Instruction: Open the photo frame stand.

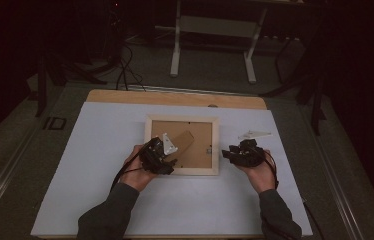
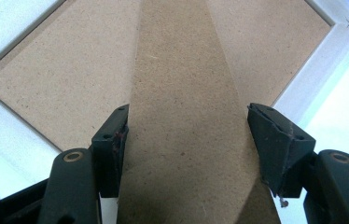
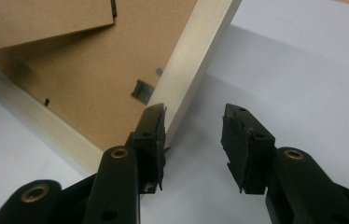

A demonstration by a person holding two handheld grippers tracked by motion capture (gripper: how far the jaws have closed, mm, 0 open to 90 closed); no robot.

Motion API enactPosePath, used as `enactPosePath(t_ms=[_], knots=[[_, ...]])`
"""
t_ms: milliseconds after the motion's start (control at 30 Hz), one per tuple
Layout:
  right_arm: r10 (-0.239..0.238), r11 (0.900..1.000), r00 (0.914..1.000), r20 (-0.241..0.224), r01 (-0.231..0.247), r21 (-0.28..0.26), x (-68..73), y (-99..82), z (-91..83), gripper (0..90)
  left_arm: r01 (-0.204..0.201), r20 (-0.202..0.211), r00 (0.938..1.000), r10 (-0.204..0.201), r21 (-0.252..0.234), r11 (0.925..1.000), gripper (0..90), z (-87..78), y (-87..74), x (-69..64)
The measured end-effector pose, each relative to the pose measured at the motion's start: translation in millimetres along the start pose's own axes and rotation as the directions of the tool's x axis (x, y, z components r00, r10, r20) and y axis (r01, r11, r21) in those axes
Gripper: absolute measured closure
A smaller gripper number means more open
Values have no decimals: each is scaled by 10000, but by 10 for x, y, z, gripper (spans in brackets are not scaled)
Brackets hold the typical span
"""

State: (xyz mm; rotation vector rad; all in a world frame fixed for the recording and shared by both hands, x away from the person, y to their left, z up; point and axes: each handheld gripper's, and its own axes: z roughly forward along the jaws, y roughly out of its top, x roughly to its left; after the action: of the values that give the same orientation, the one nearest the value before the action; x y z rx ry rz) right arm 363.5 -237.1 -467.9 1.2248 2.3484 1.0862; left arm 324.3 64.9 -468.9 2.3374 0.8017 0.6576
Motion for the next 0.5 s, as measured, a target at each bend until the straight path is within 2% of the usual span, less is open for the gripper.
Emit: enactPosePath(t_ms=[500], knots=[[-384,9983,9993,-39,385,437,23,275,183,607,-175,-372,9992,168,-178,9997,369,-46,-27,-78]])
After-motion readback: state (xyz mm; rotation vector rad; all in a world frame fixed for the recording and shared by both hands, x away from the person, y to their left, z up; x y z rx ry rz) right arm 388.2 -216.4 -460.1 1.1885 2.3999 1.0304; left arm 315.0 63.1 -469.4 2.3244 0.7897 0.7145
